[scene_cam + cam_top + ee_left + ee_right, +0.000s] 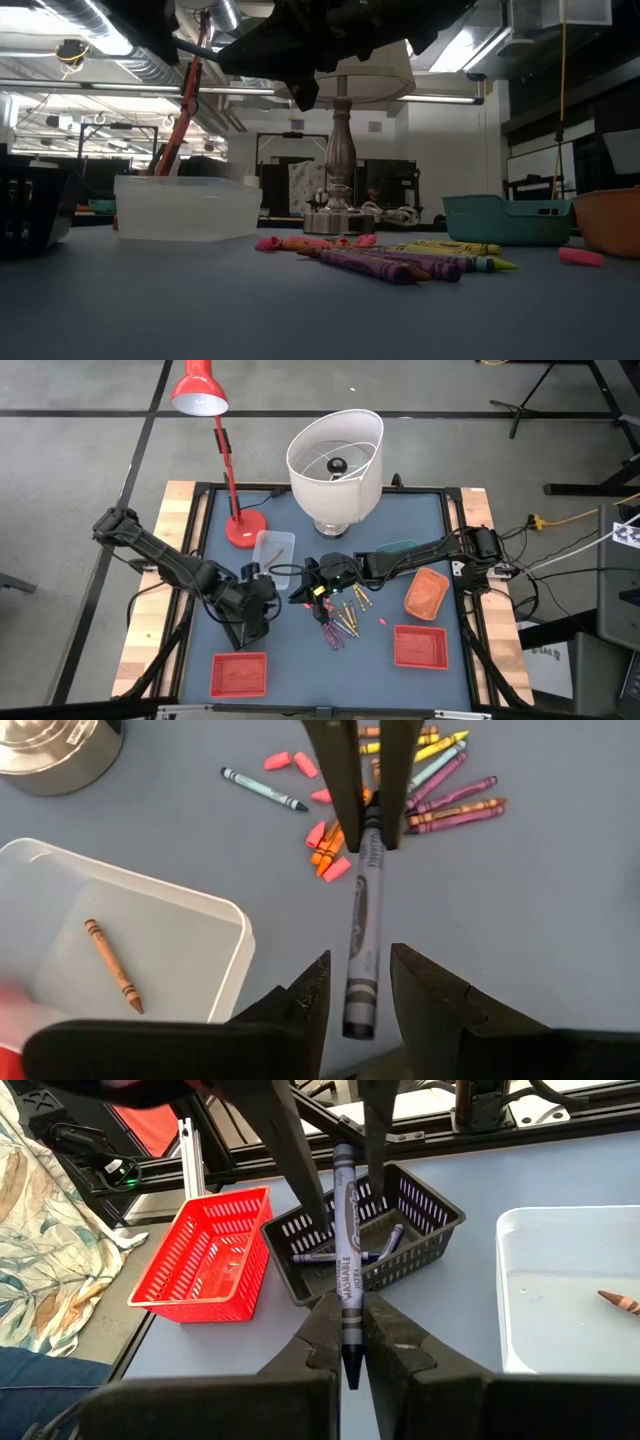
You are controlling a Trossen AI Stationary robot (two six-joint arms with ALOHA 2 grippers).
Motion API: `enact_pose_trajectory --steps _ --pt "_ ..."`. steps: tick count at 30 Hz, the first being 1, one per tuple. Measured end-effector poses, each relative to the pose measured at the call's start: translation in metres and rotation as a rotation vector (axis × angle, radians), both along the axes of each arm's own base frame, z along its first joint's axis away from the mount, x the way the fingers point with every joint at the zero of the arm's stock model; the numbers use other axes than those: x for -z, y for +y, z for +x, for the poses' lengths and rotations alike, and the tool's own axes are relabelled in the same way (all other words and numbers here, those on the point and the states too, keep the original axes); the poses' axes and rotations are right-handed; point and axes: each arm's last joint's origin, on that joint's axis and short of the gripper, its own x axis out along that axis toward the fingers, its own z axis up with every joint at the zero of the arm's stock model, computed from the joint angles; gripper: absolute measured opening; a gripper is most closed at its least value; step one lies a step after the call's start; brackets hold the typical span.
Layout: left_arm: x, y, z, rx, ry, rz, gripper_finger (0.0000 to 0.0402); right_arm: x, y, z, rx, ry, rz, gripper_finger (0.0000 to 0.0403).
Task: Sort crayons
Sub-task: Put the dark blue crayon into the black bin
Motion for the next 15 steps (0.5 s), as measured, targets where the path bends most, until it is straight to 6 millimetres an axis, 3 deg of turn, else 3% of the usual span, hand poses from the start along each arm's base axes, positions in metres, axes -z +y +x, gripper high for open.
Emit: enact_pose_trajectory --steps 8,15 --pt "0.0009 0.0014 0.0016 -0.007 0.002 0.001 0.0088 0.0000 -0.0001 0.0000 0.000 0.000 0.000 0.0021" --pt "0.0007 0.0012 0.0020 -0.007 -0.003 -0.001 0.0039 0.0001 -0.0001 0.0000 0.000 0.001 0.000 0.0021"
